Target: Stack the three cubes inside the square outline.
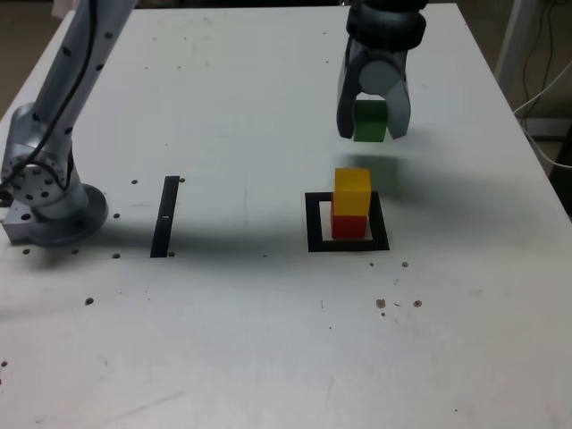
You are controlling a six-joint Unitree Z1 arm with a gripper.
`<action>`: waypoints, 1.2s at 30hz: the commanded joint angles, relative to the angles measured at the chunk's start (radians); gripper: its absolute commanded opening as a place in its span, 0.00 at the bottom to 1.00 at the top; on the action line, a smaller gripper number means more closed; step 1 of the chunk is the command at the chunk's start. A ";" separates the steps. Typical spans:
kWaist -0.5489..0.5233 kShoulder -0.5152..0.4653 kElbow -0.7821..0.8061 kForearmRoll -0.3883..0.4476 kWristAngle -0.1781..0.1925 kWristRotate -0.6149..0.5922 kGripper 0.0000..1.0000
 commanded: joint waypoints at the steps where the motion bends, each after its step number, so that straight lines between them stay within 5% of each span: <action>1: -0.019 -0.041 0.004 0.020 -0.002 -0.009 0.24; 20: -0.210 -0.200 0.083 0.096 -0.097 -0.134 0.24; 36: -0.276 -0.174 0.113 0.077 -0.137 -0.186 0.25</action>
